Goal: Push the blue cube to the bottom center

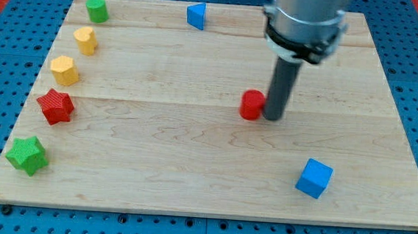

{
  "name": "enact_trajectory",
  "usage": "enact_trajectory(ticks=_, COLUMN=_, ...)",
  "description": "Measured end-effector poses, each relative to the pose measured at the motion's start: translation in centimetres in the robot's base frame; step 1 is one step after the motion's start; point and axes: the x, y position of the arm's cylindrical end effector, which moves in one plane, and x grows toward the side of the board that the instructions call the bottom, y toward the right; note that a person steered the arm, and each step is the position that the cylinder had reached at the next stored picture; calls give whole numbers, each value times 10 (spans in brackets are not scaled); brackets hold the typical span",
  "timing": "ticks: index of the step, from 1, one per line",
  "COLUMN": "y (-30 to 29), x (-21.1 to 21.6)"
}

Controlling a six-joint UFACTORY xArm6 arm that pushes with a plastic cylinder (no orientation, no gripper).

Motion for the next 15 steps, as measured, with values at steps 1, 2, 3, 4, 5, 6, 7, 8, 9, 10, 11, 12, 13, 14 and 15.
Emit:
enact_trajectory(ticks=1, y=-14, x=-13)
enact_trajectory(ticks=2, y=-61, x=-14)
enact_trajectory(ticks=3, y=-101, x=-14)
enact_trajectory(ticks=4, y=3, x=-13)
enact_trajectory(ticks=5, y=92, x=48)
enact_trajectory(ticks=6, y=150, x=86)
enact_trajectory(ticks=7, y=146, x=117)
enact_trajectory(ticks=8, y=111, x=120)
enact_trajectory(ticks=9, y=84, x=120)
enact_trajectory(ticks=10, y=70, x=142)
enact_trajectory(ticks=11, y=24, x=141)
enact_trajectory(ticks=12, y=-15, x=131)
enact_trajectory(ticks=13, y=34, x=89)
enact_trajectory(ticks=14, y=-19, x=88)
enact_trajectory(ticks=15, y=-37, x=118)
